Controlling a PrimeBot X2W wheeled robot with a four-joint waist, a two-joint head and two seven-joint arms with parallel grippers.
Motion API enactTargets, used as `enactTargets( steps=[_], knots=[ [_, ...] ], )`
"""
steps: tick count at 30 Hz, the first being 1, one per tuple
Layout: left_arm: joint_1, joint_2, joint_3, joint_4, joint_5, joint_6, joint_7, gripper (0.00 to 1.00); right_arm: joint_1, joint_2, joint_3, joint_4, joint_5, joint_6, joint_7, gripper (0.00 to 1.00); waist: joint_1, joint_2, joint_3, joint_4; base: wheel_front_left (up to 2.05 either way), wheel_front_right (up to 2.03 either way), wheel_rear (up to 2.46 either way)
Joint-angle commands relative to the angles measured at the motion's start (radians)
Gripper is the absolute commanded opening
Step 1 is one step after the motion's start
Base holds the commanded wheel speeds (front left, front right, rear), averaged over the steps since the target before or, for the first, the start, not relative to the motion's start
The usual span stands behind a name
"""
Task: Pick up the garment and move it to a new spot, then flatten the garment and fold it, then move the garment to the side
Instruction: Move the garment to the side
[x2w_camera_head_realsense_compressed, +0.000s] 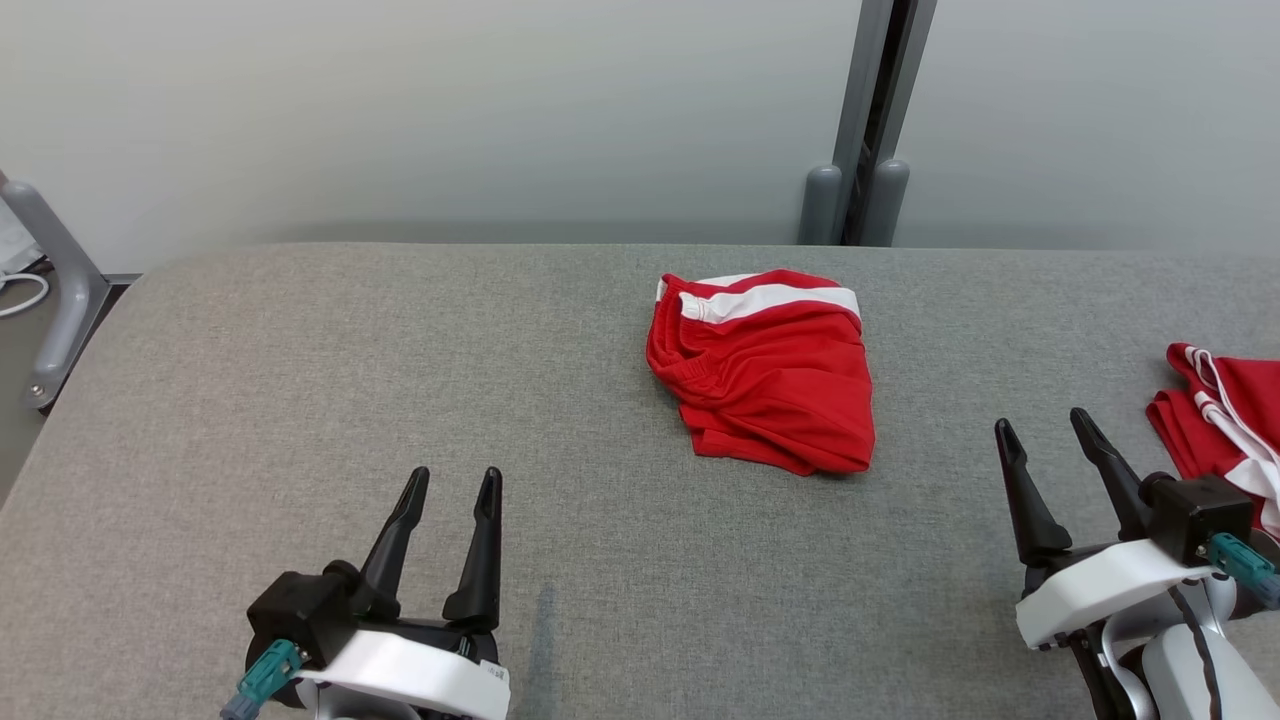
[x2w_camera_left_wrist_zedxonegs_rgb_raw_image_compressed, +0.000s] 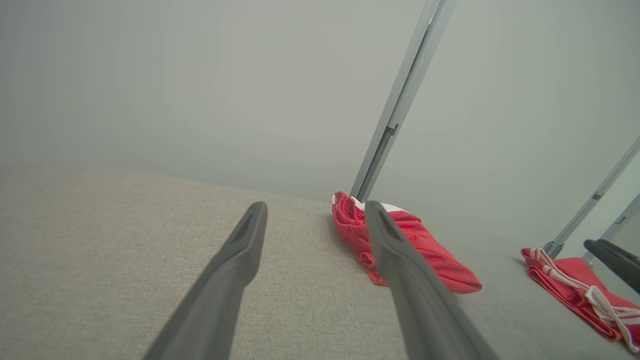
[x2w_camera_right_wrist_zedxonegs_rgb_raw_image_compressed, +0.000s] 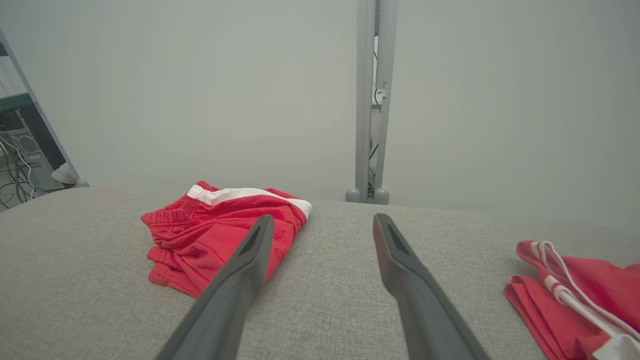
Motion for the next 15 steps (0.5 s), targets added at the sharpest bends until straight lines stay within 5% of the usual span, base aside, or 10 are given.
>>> enactTargets(
  steps=[1, 12, 13, 14, 15],
  knots=[
    [-0.009, 0.003, 0.002, -0.004, 0.004, -0.005, -0.001, 1.0, 0.011, -0.005, -0.003, -0.001, -0.003, 0.0, -0.004, 1.0, 0.0, 0.0, 0.0, 0.001, 0.0, 0.0, 0.0],
    [-0.017, 0.003, -0.012, 0.0, 0.006, -0.006, -0.001, 1.0, -0.012, -0.009, 0.001, 0.021, 0.005, 0.0, -0.004, 1.0, 0.0, 0.0, 0.015, 0.013, 0.0, 0.0, 0.0],
    [-0.021, 0.003, -0.014, 0.001, 0.007, -0.006, -0.001, 1.0, -0.019, -0.012, 0.005, 0.023, 0.009, 0.0, -0.004, 0.91, 0.0, 0.0, 0.018, 0.016, 0.0, 0.0, 0.0],
    [-0.027, 0.004, -0.018, 0.001, 0.007, -0.007, -0.001, 1.0, -0.036, -0.018, 0.008, 0.018, 0.014, 0.0, -0.005, 0.0, 0.0, 0.0, 0.027, 0.023, 0.0, 0.0, 0.0],
    [-0.029, 0.004, -0.02, 0.0, 0.008, -0.007, -0.001, 1.0, -0.041, -0.023, 0.02, 0.021, 0.013, 0.0, -0.004, 0.0, 0.0, 0.0, 0.035, 0.027, 0.0, 0.0, 0.0]
  ],
)
